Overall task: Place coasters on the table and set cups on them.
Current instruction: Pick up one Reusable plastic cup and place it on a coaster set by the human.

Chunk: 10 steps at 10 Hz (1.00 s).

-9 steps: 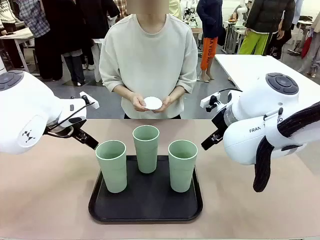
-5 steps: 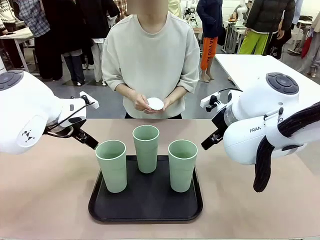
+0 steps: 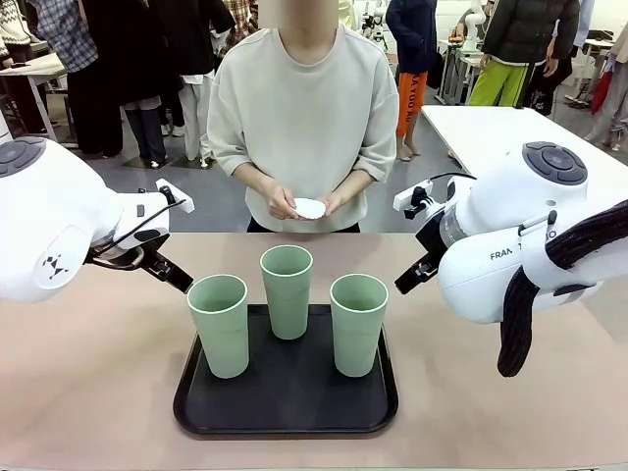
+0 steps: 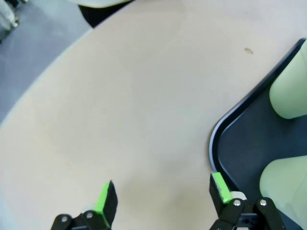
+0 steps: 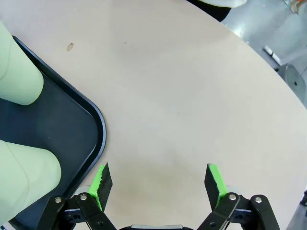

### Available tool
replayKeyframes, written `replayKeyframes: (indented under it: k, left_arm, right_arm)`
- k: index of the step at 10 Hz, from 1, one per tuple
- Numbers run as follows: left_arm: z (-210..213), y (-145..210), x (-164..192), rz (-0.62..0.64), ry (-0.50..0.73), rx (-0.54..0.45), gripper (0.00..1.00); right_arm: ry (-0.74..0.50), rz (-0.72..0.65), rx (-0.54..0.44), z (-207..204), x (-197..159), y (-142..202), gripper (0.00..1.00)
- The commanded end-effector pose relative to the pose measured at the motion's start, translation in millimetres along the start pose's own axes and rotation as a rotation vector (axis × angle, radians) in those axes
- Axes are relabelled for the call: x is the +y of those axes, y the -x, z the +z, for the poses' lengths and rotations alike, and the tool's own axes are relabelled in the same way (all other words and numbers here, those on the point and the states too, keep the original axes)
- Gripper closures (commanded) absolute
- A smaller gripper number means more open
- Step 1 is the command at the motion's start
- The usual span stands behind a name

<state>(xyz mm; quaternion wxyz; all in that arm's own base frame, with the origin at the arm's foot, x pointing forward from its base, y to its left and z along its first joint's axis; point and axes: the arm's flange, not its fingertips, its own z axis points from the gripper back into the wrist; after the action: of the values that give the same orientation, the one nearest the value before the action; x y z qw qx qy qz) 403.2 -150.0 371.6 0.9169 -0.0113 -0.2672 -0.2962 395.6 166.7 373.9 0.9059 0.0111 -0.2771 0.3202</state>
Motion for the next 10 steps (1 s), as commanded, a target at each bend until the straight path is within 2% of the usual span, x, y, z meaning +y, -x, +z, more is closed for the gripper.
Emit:
replayKeyframes:
  k: [1,4,5,6,8,10]
  left_arm:
    - [0,0,0,0.0,0.0,0.0,0.0]
    - [0,0,0,0.0,0.0,0.0,0.0]
    - [37,-2,2,0.0,-0.036,-0.057,0.0]
    - [72,3,2,0.007,-0.023,-0.089,0.0]
    - [111,26,3,0.007,0.046,-0.036,0.0]
    - [133,54,-7,0.001,0.064,0.094,0.0]
  right_arm:
    - [0.0,0.0,0.0,0,0,0,0.0]
    - [0.0,0.0,0.0,0,0,0,0.0]
    - [0.049,0.022,0.01,32,11,-4,0.0]
    - [0.077,0.015,0.061,58,20,1,0.0]
    - [0.072,-0.019,0.161,97,28,29,0.0]
    - [0.044,-0.058,0.245,127,44,59,0.0]
